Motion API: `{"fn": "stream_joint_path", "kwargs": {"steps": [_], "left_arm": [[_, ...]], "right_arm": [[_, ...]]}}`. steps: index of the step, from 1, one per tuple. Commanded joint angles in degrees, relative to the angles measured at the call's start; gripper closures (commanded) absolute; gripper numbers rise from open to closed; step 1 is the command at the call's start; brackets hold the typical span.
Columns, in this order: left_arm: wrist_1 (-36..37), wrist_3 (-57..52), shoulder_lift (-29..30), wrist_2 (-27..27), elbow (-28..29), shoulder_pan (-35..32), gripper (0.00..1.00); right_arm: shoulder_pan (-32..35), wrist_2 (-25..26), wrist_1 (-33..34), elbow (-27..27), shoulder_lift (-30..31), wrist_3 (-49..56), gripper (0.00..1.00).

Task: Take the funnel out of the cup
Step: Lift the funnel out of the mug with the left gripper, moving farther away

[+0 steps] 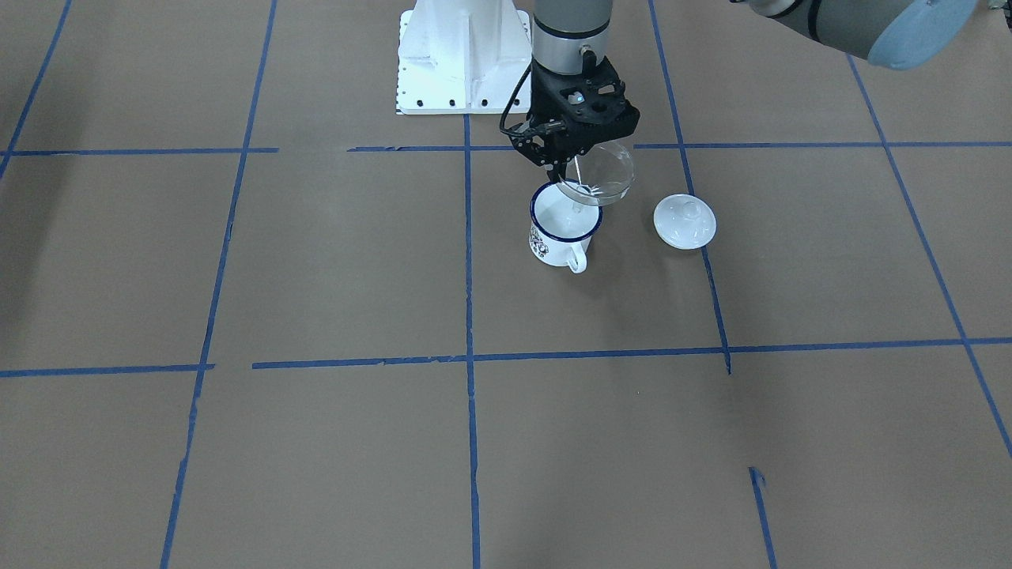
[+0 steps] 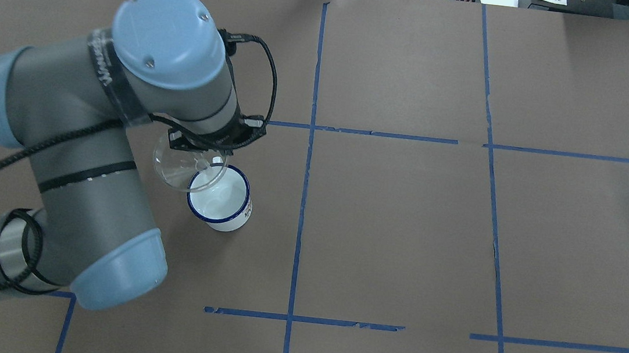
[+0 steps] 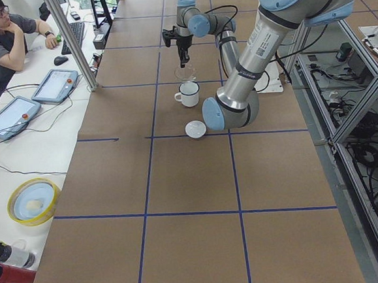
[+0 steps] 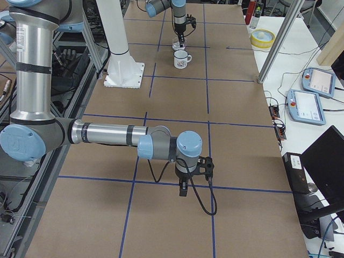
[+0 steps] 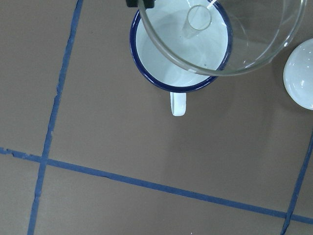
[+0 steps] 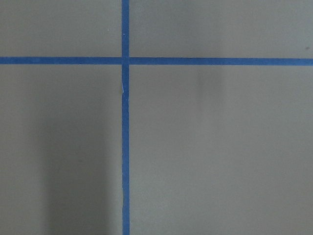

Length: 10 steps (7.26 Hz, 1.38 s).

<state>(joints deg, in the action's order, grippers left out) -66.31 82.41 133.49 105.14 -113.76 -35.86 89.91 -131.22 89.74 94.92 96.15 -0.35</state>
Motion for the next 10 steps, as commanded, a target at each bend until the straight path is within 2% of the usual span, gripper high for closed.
{"fn": "stream_joint_path", "kwargs": {"steps": [1, 2, 3, 4, 5, 7, 9, 10], "left_arm": [[-5.01, 10.15, -0.50, -0.20, -1.73, -7.70, 1.00], [-12.54, 16.84, -2.42, -1.77, -1.03, -10.52, 1.00], [-21.06, 25.52, -3.75, -6.83, 0.72, -11.07, 1.00], [-30.37, 33.87, -4.28, -11.84, 5.78, -11.08, 1.00], [-34.72, 37.78, -4.37, -16.50, 10.10, -11.16, 1.00], [-40.63, 42.46, -4.90, -18.66, 20.28, -11.51, 1.00], [-56.39, 49.91, -4.90, -24.77, 34.24, -11.34, 1.00], [-60.31, 53.35, -4.90, -28.81, 37.96, -11.17, 1.00]], "right_arm": [[0.00, 0.00, 0.00, 0.00, 0.00, 0.00, 0.00], [0.00, 0.00, 0.00, 0.00, 0.00, 0.00, 0.00], [0.00, 0.00, 0.00, 0.00, 0.00, 0.00, 0.00], [0.00, 0.00, 0.00, 0.00, 0.00, 0.00, 0.00], [0.00, 0.00, 0.00, 0.00, 0.00, 0.00, 0.00], [0.00, 0.00, 0.00, 0.00, 0.00, 0.00, 0.00], [0.00, 0.00, 0.00, 0.00, 0.00, 0.00, 0.00], [0.00, 0.00, 0.00, 0.00, 0.00, 0.00, 0.00]]}}
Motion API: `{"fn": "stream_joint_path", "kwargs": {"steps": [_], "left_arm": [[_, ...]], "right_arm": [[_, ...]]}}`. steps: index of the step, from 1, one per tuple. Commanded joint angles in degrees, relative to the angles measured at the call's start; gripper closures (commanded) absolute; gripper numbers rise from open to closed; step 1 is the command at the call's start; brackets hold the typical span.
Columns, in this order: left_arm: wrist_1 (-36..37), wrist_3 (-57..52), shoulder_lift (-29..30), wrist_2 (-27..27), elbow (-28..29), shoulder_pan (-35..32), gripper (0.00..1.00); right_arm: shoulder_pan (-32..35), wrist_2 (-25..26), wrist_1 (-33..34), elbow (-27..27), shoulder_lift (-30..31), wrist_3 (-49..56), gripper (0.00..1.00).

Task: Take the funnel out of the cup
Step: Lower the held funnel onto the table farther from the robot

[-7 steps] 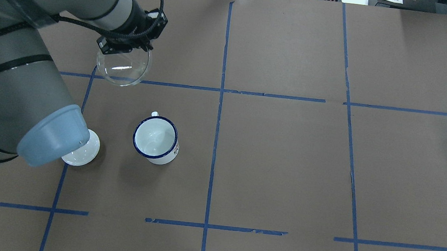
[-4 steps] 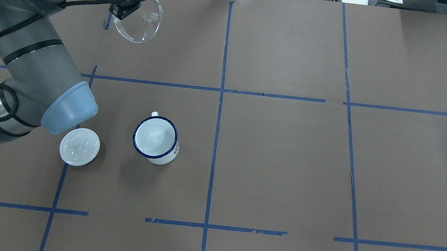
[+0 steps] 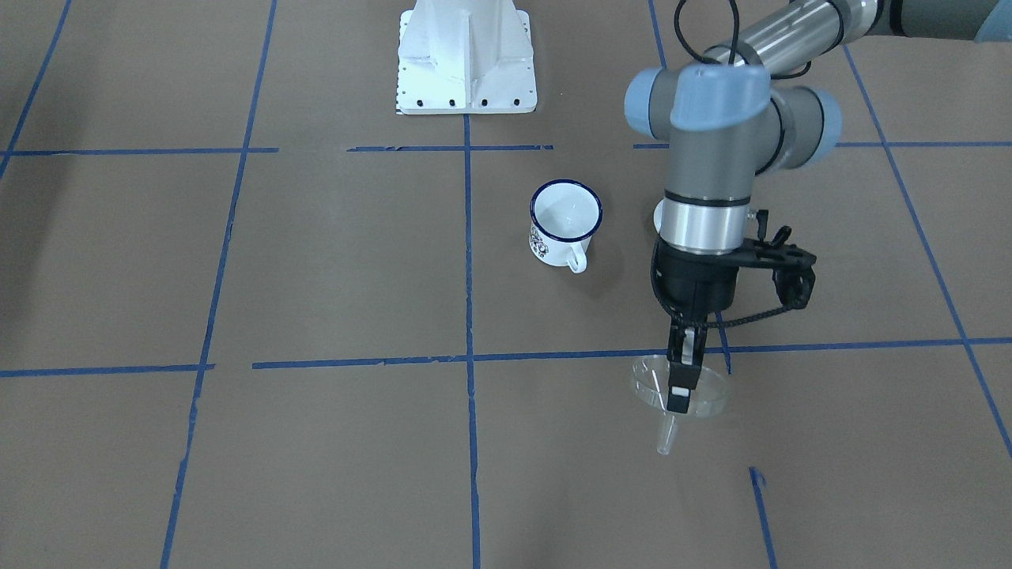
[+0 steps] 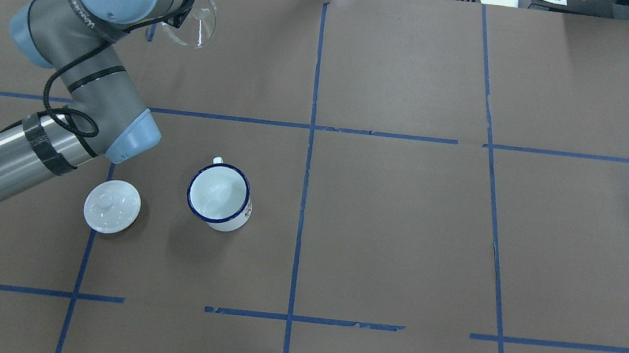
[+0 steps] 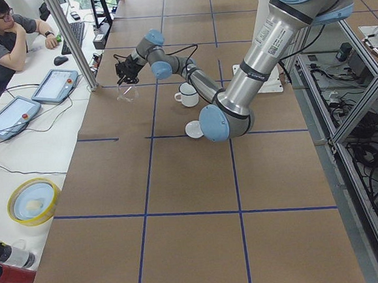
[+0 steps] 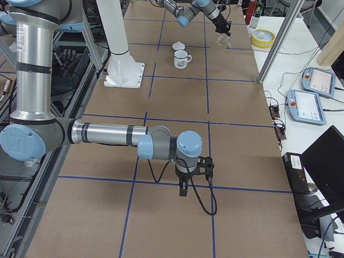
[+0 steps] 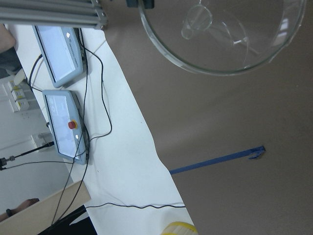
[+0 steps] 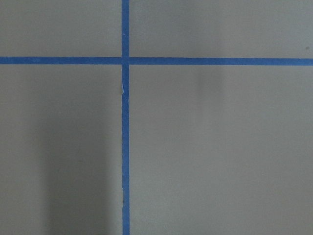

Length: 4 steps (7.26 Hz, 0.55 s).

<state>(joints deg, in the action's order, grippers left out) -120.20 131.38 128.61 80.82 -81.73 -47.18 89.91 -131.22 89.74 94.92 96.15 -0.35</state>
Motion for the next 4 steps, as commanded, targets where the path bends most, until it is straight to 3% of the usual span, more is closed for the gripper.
{"fn": "stream_joint_path", "kwargs": {"steps": [1, 3, 4], "left_arm": [[-6.97, 6.15, -0.11, -6.53, 7.79, 0.59, 1.00], [-17.29, 8.71, -0.12, -11.36, 15.33, 2.61, 1.00], [-18.39, 8.02, -0.64, -11.12, 15.98, 2.70, 1.00]], "right_arm": [[0.00, 0.00, 0.00, 0.00, 0.00, 0.00, 0.00], [0.00, 0.00, 0.00, 0.00, 0.00, 0.00, 0.00], [0.00, 0.00, 0.00, 0.00, 0.00, 0.00, 0.00]]}}
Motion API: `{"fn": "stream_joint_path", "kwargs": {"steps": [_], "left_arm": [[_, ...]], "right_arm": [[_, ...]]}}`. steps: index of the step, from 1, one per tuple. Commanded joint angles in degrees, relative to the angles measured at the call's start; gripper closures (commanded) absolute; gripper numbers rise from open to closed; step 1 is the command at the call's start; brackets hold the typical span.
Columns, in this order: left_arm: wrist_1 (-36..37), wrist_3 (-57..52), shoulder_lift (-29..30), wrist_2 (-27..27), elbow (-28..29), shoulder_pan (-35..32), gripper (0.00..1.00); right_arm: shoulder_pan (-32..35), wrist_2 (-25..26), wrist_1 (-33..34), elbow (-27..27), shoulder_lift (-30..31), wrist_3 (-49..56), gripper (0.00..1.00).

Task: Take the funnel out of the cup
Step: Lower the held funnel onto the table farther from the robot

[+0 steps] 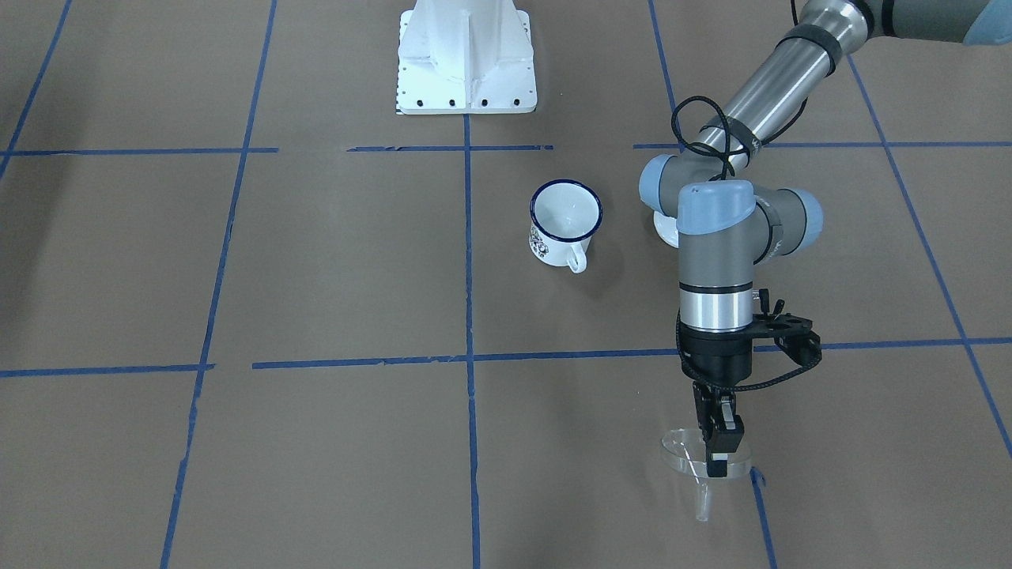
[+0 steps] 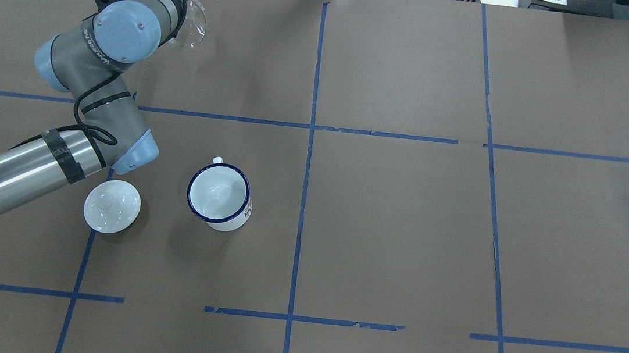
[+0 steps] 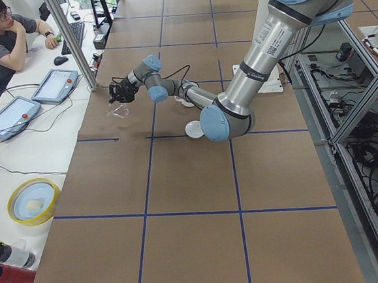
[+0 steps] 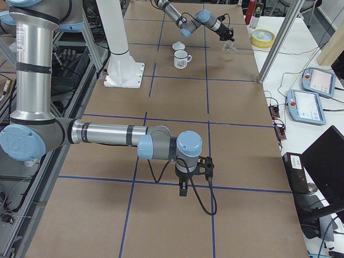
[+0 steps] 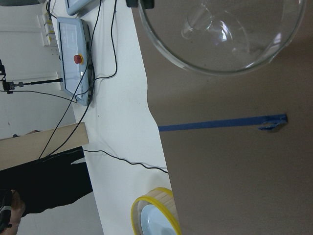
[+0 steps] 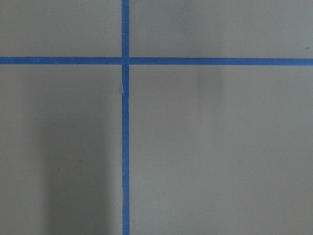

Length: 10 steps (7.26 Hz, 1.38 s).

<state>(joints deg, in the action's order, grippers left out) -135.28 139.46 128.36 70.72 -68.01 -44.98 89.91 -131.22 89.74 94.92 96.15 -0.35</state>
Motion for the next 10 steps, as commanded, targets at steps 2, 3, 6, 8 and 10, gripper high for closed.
{"fn": "stream_joint_path", "kwargs": {"steps": [2, 3, 6, 8, 10], "left_arm": [[-3.32, -1.38, -0.82, -0.84, 2.27, 1.73, 1.00], [-3.41, -1.47, -0.91, -0.84, 2.27, 2.17, 1.00], [-3.32, -6.12, -0.83, 0.12, 1.83, 2.17, 0.00], [-3.06, -11.64, -0.91, 1.60, -0.70, 1.65, 0.00], [-2.36, -18.49, -4.32, 7.49, -9.19, 0.77, 0.00]], "right_arm": [[0.00, 0.00, 0.00, 0.00, 0.00, 0.00, 0.00], [0.00, 0.00, 0.00, 0.00, 0.00, 0.00, 0.00], [0.00, 0.00, 0.00, 0.00, 0.00, 0.00, 0.00], [0.00, 0.00, 0.00, 0.00, 0.00, 0.00, 0.00], [0.00, 0.00, 0.00, 0.00, 0.00, 0.00, 0.00]]}}
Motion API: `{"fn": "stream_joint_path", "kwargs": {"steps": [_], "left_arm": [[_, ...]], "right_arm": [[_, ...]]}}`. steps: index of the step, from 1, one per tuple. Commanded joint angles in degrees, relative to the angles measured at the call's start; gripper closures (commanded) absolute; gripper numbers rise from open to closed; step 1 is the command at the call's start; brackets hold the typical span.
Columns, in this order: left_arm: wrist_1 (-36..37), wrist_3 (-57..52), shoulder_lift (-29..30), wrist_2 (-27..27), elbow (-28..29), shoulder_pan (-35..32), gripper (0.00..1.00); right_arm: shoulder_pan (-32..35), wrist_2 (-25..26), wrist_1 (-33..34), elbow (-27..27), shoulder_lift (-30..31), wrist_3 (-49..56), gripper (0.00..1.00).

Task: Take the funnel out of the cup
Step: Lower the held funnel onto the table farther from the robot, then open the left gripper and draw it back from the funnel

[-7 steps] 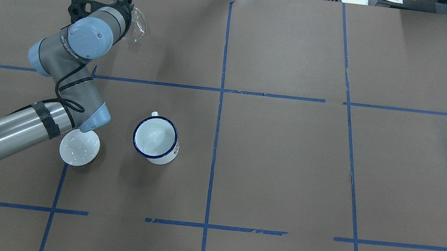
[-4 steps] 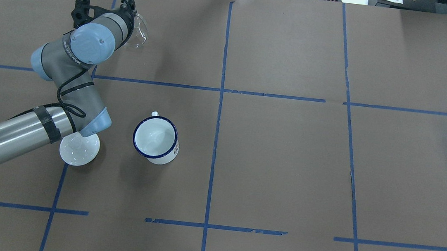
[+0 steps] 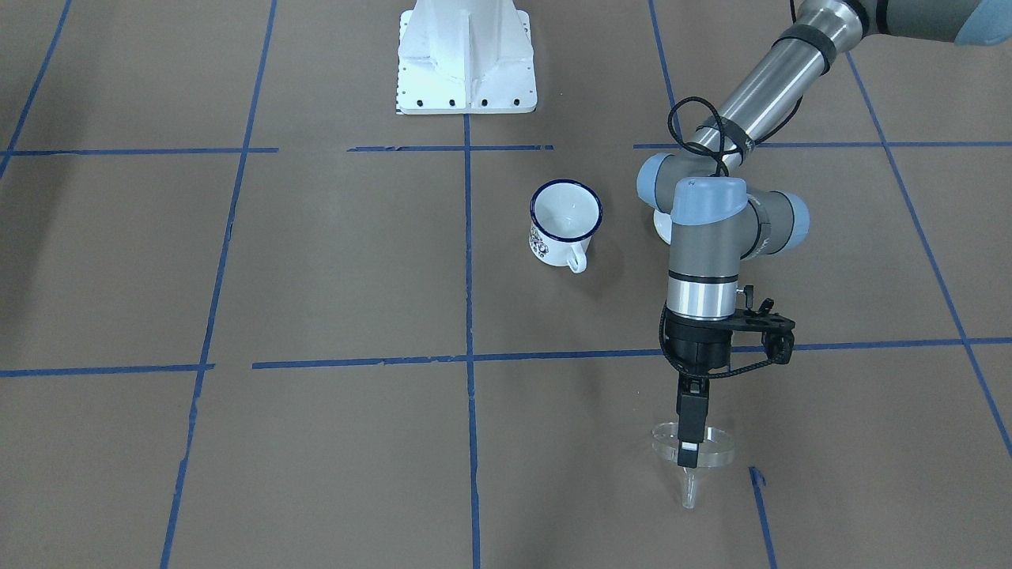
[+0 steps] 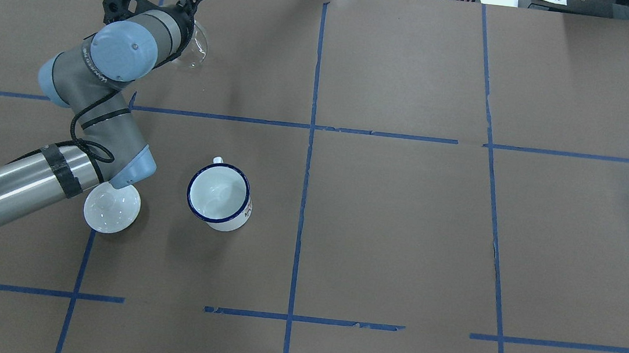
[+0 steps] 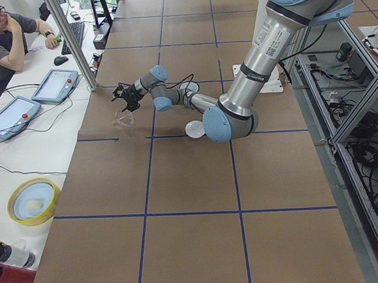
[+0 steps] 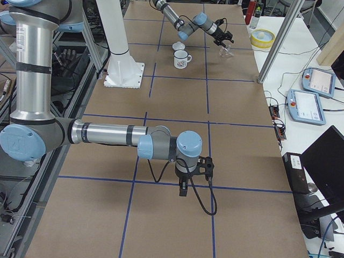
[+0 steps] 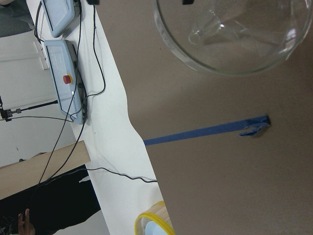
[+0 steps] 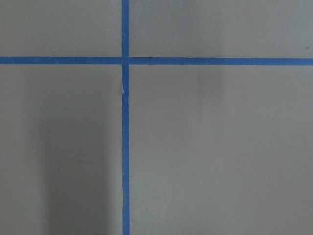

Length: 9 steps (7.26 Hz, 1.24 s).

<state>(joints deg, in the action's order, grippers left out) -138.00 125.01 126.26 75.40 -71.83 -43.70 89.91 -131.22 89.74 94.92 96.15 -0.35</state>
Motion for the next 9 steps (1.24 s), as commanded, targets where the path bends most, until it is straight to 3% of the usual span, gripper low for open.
{"fn": "stream_joint_path", "kwargs": {"steps": [1, 3, 4, 5, 7, 9], "left_arm": [[2.10, -9.30, -3.46, 5.96, -8.99, -1.81, 0.00], [18.12, -25.00, -4.78, 20.78, -19.24, -4.80, 0.00], [26.47, -34.74, -7.84, 28.41, -28.36, -6.03, 0.00], [32.21, -40.49, -11.18, 32.75, -35.76, -7.18, 0.00], [41.19, -50.18, -16.81, 36.82, -45.46, -9.63, 0.00], [43.87, -58.09, -26.88, 37.89, -51.28, -9.48, 0.00]], "right_arm": [[0.00, 0.00, 0.00, 0.00, 0.00, 0.00, 0.00], [0.00, 0.00, 0.00, 0.00, 0.00, 0.00, 0.00], [0.00, 0.00, 0.00, 0.00, 0.00, 0.00, 0.00], [0.00, 0.00, 0.00, 0.00, 0.00, 0.00, 0.00], [0.00, 0.00, 0.00, 0.00, 0.00, 0.00, 0.00], [0.00, 0.00, 0.00, -0.09, 0.00, 0.00, 0.00]]}}
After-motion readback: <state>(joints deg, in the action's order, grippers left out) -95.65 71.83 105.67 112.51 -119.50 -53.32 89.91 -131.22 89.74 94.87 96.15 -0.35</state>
